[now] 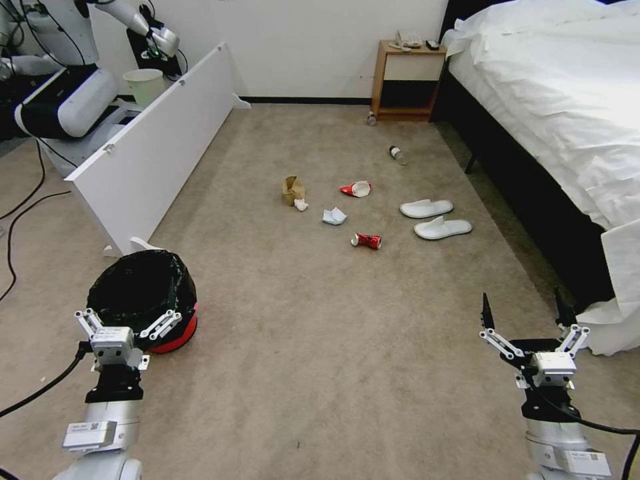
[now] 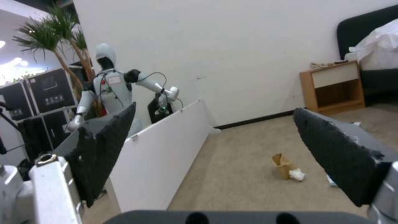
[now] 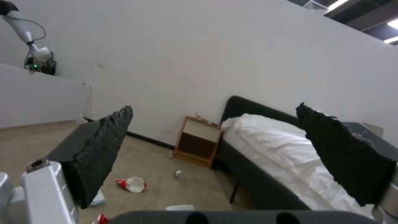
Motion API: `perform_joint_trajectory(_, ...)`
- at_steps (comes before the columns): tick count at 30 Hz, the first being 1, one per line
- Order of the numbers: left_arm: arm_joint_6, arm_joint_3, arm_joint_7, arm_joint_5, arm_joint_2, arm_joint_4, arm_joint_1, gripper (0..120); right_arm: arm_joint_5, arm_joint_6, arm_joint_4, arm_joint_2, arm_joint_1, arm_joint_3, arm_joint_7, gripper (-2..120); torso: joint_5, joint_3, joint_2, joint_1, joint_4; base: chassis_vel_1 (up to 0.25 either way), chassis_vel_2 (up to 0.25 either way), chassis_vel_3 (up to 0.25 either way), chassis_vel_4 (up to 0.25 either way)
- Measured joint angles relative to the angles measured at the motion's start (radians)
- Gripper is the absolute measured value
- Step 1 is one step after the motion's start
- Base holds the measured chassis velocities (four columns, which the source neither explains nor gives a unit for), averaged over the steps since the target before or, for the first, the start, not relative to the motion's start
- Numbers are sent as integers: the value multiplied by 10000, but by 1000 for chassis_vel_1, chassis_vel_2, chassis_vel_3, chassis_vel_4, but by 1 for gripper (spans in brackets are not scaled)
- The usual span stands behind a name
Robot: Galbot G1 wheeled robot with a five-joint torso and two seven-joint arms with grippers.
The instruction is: Pick up the trash bin, then pick up the garbage from the floor and place it into the trash bin.
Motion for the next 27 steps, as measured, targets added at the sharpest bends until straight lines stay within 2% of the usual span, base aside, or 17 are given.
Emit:
perform_joint_trajectory(13,-28,21,0,-18,-12,58,-35,100,-18,2,25,7,-4,10,3,100,1,0,-2,0,0,-54,60,52,-57)
perform_joint_trajectory(27,-28,32,0,-28,-3,85,-58,100,-38,11,6,35,4,5,7,100,0,0,-2,1,0,-25,118,27,-106)
